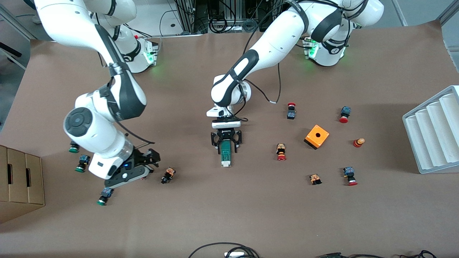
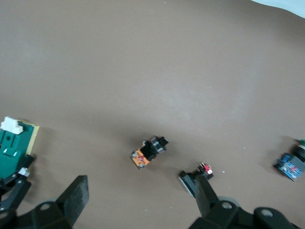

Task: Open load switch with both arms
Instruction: 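Grip the green switch base with the left gripper while the right gripper approaches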

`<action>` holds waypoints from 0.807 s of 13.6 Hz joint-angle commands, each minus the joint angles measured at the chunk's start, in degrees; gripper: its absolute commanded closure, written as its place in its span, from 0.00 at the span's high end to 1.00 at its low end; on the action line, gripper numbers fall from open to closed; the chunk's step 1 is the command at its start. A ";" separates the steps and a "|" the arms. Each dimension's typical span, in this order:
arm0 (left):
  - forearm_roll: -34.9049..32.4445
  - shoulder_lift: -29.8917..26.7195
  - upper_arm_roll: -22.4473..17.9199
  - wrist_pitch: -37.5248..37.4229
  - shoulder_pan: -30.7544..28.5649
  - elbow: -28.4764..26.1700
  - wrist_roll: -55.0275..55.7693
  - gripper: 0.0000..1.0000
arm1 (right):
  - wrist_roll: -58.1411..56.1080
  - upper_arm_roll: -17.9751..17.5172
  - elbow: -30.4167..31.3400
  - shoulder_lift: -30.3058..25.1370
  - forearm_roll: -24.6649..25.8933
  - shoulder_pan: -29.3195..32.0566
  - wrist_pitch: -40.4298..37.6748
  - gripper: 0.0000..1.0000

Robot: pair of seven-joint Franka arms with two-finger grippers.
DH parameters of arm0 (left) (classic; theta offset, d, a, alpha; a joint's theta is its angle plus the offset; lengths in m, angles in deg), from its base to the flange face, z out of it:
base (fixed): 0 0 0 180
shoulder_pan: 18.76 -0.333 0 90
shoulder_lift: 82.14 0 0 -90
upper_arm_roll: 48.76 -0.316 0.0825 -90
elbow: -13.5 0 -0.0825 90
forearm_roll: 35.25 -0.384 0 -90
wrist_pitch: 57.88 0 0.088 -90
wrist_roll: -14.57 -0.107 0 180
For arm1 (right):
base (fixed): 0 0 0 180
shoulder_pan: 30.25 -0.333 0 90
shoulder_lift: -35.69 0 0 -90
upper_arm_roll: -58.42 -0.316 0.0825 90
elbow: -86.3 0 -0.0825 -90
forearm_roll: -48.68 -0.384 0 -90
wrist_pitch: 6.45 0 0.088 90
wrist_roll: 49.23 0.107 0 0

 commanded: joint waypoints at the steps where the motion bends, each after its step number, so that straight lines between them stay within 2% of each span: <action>1: -1.37 1.55 -0.52 -1.48 2.20 1.39 1.35 0.76 | -1.50 0.41 -1.29 0.48 -0.68 -1.52 0.55 1.00; 6: -1.28 3.13 -0.52 -9.73 4.58 1.21 1.97 0.76 | -8.51 0.41 -1.29 3.19 2.30 -5.66 6.42 1.00; 8: -1.28 3.05 -0.52 -10.19 4.49 1.21 2.06 0.76 | -13.60 0.41 -1.38 4.34 3.19 -6.10 7.75 1.00; 11: -1.19 3.31 -0.52 -10.10 4.31 1.30 2.85 0.68 | -17.14 0.41 -1.38 4.79 4.41 -7.41 10.55 1.00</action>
